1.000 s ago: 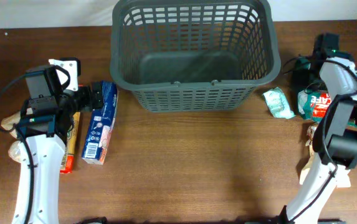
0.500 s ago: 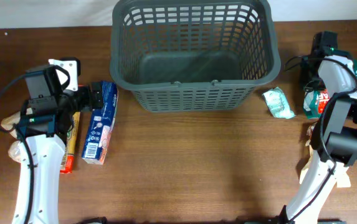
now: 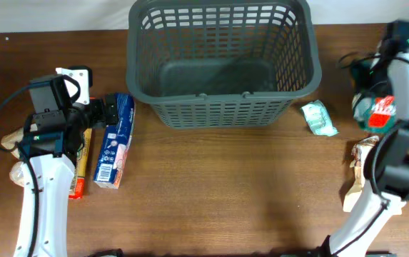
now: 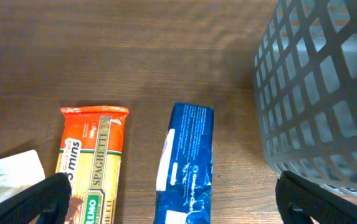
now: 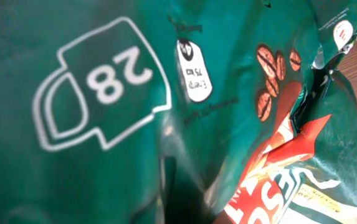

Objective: Pack container
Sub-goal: 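Lift the pouch and drop it into the grey basket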

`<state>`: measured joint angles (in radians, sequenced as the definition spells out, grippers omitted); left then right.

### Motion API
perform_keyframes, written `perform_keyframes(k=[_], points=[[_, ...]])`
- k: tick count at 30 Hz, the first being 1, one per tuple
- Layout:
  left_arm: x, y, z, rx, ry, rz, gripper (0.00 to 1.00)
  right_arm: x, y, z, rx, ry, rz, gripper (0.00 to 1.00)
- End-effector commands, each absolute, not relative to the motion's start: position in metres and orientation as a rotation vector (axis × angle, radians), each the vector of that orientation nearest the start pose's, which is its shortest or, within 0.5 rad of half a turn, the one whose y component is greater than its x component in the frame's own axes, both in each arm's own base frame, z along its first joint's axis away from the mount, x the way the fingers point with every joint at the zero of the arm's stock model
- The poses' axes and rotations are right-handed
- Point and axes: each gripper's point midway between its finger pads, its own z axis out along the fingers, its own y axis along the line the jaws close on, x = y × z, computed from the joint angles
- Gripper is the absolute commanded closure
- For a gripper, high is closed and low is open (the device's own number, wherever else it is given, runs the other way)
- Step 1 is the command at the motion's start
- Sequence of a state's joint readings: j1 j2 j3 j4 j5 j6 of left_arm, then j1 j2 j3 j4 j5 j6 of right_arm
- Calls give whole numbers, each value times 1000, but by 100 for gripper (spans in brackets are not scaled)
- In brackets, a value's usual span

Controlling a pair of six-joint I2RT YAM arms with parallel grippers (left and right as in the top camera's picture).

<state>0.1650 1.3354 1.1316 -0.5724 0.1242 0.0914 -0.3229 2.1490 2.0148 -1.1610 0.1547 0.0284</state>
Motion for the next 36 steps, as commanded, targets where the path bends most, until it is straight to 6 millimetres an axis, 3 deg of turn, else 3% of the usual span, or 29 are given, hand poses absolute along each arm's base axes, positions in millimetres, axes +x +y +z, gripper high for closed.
perform_keyframes(k=[1,3,7,8,11,13,14,15,19,24,28,29,36], points=[[387,42,214,-31,2324,-35,1,444,-180,297,524,2421,-320,96],[387,42,214,-31,2324,-35,1,432,-169,339,498,2336,-309,96],[387,42,214,-31,2324,-35,1,409,-129,411,392,2189,-222,96],[387,42,214,-31,2324,-35,1,401,-109,435,332,2135,-184,96],[387,42,214,-31,2324,-35,1,390,-50,478,62,2030,-90,96],[387,42,214,-31,2324,-35,1,384,-11,495,-122,1968,-26,96],[387,42,214,-31,2324,-35,1,381,25,504,-262,1920,34,96],[387,42,214,-31,2324,-35,1,380,39,506,-311,1905,53,96],[387,42,214,-31,2324,-35,1,387,93,493,-502,1898,104,96],[387,42,214,-31,2324,-35,1,420,146,444,-751,1941,101,96],[387,42,214,-31,2324,-35,1,464,164,408,-783,1967,55,96],[387,42,214,-31,2325,-35,1,477,178,387,-817,1988,98,96],[387,42,214,-31,2324,-35,1,495,212,300,-906,2165,192,96]])
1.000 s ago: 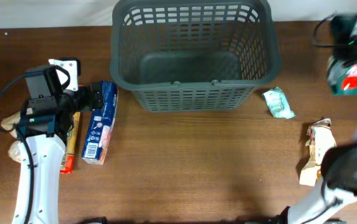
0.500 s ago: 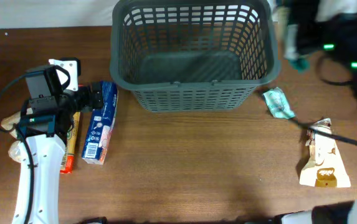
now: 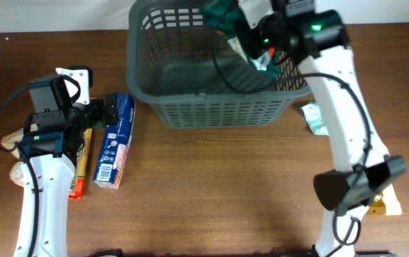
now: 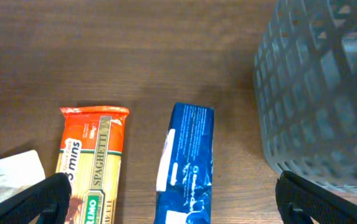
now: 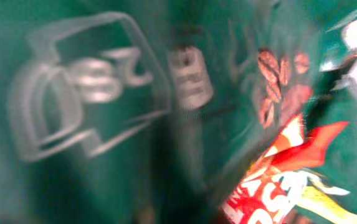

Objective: Pack container
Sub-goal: 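Lift the pouch and drop it into the grey basket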

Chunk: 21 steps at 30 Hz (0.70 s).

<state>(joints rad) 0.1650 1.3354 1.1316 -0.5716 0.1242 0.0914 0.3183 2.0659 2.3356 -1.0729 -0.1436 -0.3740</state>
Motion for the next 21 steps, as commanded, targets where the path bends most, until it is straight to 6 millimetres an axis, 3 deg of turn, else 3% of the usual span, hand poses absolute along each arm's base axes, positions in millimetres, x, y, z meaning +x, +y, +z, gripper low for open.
perform_keyframes(k=[1,6,10,15,17,20,21], points=[[387,42,214,-31,2324,-35,1,495,216,287,-912,2203,205,96],[387,42,214,-31,2324,-35,1,483,233,240,-993,2323,233,96],[387,42,214,-31,2324,-35,1,474,245,232,-1034,2341,230,97],[387,42,214,-31,2324,-35,1,471,245,229,-1043,2353,185,96],[387,42,214,-31,2324,-35,1,470,244,229,-1045,2360,184,78],[387,42,214,-31,2324,-35,1,470,236,235,-1026,2360,136,62],[387,42,214,-31,2324,-35,1,471,231,243,-1010,2349,102,53]])
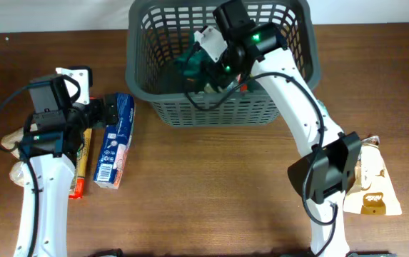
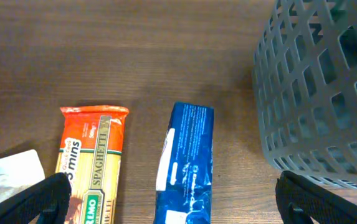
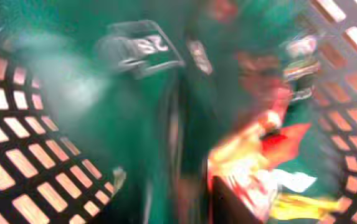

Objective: Pack container
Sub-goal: 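Lift the pouch and drop it into the grey basket, then lower the right gripper onto the clear rice bag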

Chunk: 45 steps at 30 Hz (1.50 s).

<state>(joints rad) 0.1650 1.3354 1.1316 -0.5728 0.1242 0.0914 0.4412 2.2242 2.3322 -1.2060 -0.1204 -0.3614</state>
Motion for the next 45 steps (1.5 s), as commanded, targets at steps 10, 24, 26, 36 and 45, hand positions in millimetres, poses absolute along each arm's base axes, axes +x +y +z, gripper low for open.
perform_keyframes(k=[10,24,26,36,45], points=[[387,42,214,-31,2324,-35,1,448,163,390,-678,2124,-201,38],[387,42,214,-31,2324,-35,1,335,-72,487,61,2008,-451,30],[387,42,214,-31,2324,-35,1,320,-107,467,167,2033,-520,23],[387,42,214,-31,2324,-35,1,283,-143,236,353,2512,-468,12],[387,42,214,-31,2324,-35,1,283,-141,112,353,2795,-396,9]])
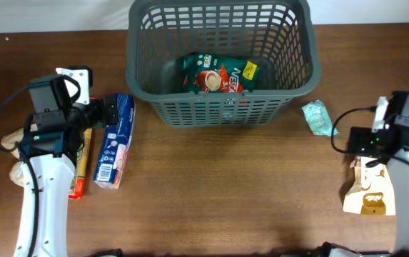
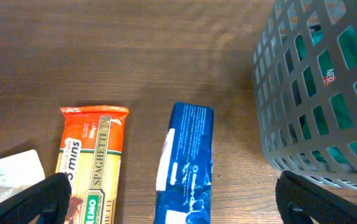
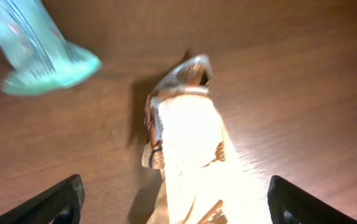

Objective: Pack container
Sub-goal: 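Lower the right gripper onto the clear rice bag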

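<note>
The grey basket (image 1: 298, 84) stands at the back middle, and a green coffee bag (image 1: 218, 76) lies flat inside it. My right gripper (image 1: 360, 140) (image 3: 178, 202) is open at the table's right side, right above a tan pouch (image 3: 194, 140) (image 1: 370, 189), holding nothing. A mint sachet (image 1: 320, 118) (image 3: 38, 50) lies between the pouch and the basket. My left gripper (image 1: 101, 113) (image 2: 175, 202) hangs open over a blue packet (image 2: 187, 158) (image 1: 115, 148), empty. An orange spaghetti pack (image 2: 94, 152) (image 1: 81, 168) lies left of the blue packet.
A white packet (image 2: 7, 174) shows at the left edge of the left wrist view. Pale bags (image 1: 15, 153) lie partly under the left arm. The basket wall (image 2: 315, 93) rises just right of the blue packet.
The right gripper was down inside the basket with the green bag. Now the bag lies in the basket, and the gripper is open over the tan pouch at the right. The left arm has not moved.
The right gripper first held the green coffee bag at the table's right edge. Then it had the bag over the basket's back rim, then low inside the basket. The bag now rests there, and the gripper is back on the right. The left gripper stayed still.
</note>
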`<state>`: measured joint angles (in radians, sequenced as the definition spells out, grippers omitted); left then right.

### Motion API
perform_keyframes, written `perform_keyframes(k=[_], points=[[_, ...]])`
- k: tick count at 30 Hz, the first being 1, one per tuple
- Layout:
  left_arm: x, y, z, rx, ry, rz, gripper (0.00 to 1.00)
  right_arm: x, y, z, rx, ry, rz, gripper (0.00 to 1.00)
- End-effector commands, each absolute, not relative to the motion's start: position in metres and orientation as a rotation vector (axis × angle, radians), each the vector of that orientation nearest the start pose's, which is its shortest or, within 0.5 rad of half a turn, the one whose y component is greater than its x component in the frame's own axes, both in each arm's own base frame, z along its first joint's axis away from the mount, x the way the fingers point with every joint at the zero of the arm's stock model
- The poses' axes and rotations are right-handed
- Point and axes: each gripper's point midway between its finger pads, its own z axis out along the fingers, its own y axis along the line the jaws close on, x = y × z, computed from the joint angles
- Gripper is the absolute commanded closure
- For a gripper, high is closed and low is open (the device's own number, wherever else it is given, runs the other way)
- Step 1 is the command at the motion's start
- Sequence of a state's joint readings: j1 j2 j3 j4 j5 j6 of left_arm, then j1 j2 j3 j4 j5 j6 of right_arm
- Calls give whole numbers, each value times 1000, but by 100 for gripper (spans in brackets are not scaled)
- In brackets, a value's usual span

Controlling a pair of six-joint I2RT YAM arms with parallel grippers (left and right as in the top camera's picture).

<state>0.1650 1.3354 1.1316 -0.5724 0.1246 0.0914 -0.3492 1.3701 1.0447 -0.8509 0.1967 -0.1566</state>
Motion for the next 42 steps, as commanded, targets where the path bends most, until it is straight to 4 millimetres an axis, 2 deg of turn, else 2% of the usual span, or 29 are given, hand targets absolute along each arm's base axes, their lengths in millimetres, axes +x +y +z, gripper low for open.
perform_keyframes(k=[1,5,7,10,14,18,27,28,30,32,33,39,42], points=[[387,42,214,-31,2324,-35,1,284,-141,106,352,2815,-392,9],[387,42,214,-31,2324,-35,1,278,-140,77,350,2927,-367,10],[387,42,214,-31,2324,-35,1,272,-142,65,353,2982,-388,14],[387,42,214,-31,2324,-35,1,268,-151,54,378,3016,-464,16],[387,42,214,-31,2324,-35,1,263,-162,42,438,3044,-459,15],[387,42,214,-31,2324,-35,1,251,-178,25,609,3063,-434,19],[387,42,214,-31,2324,-35,1,251,-182,-6,675,3095,-410,25],[387,42,214,-31,2324,-35,1,251,-182,-8,689,3094,-410,27],[387,42,214,-31,2324,-35,1,251,-180,-16,703,3108,-386,64],[387,42,214,-31,2324,-35,1,252,-176,-19,703,3113,-348,92],[387,42,214,-31,2324,-35,1,253,-174,-20,710,3111,-321,96],[387,42,214,-31,2324,-35,1,251,-171,-16,850,3087,-306,96],[387,42,214,-31,2324,-35,1,266,-168,0,854,3049,-226,96]])
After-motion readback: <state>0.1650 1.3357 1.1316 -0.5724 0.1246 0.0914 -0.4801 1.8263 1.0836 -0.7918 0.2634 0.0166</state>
